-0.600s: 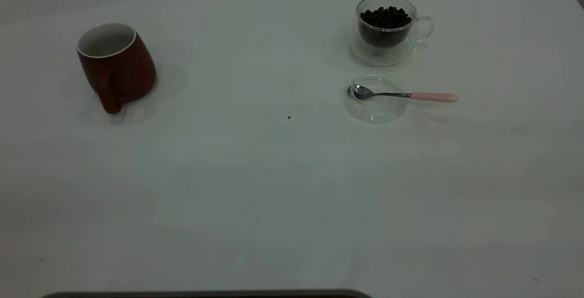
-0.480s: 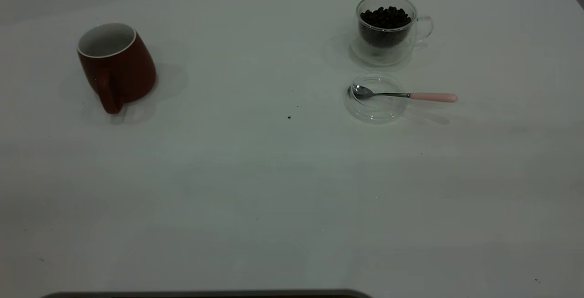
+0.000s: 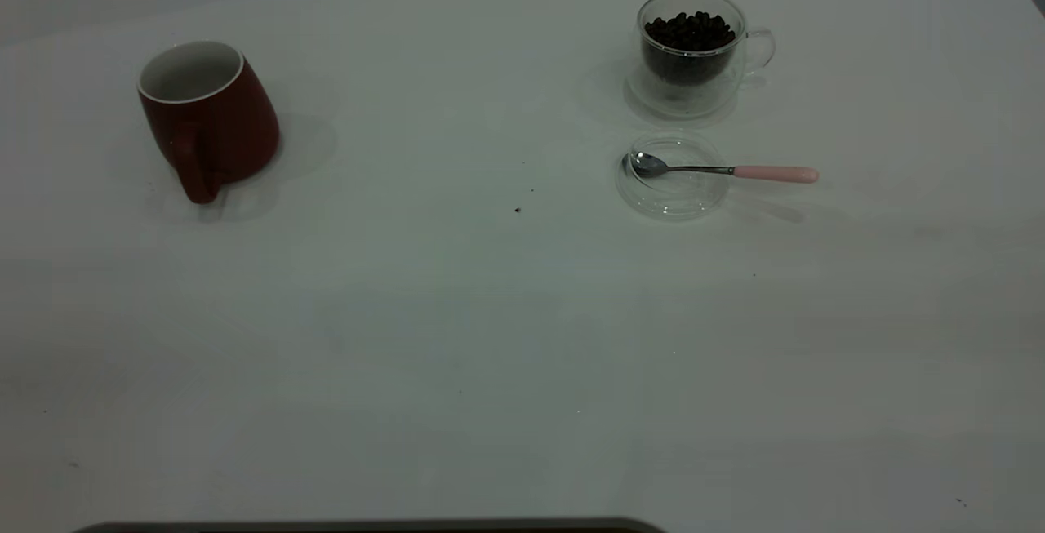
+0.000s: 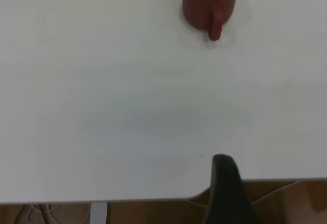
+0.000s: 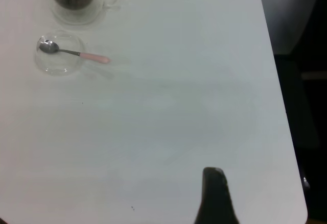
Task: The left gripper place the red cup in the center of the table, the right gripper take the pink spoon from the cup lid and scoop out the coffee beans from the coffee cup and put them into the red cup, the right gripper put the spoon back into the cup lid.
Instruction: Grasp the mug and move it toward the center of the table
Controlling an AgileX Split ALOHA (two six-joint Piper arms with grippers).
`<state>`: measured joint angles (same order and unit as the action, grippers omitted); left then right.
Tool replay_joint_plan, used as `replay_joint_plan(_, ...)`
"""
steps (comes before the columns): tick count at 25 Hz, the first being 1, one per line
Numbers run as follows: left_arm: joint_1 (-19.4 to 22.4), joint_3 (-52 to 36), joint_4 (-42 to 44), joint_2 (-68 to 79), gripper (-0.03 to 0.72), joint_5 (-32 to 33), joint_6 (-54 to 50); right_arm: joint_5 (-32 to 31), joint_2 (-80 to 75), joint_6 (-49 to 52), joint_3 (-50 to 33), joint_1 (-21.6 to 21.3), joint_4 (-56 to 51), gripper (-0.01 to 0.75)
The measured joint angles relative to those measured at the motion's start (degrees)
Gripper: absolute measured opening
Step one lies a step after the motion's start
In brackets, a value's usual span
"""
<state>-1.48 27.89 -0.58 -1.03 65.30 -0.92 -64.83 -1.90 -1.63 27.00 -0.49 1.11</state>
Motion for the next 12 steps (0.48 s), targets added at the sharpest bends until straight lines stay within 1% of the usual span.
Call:
replay_joint_plan(9, 0.0, 0.06, -0.74, 0.0, 0.529, -0.25, -0.48, 0.0, 0.0, 0.0, 0.0, 0.0, 0.0, 0.575)
replay_joint_plan(12, 0.0, 2.28, -4.65, 1.64, 0.529, -3.45, -1.68, 0.0, 0.0, 0.0, 0.0, 0.0, 0.0, 0.575)
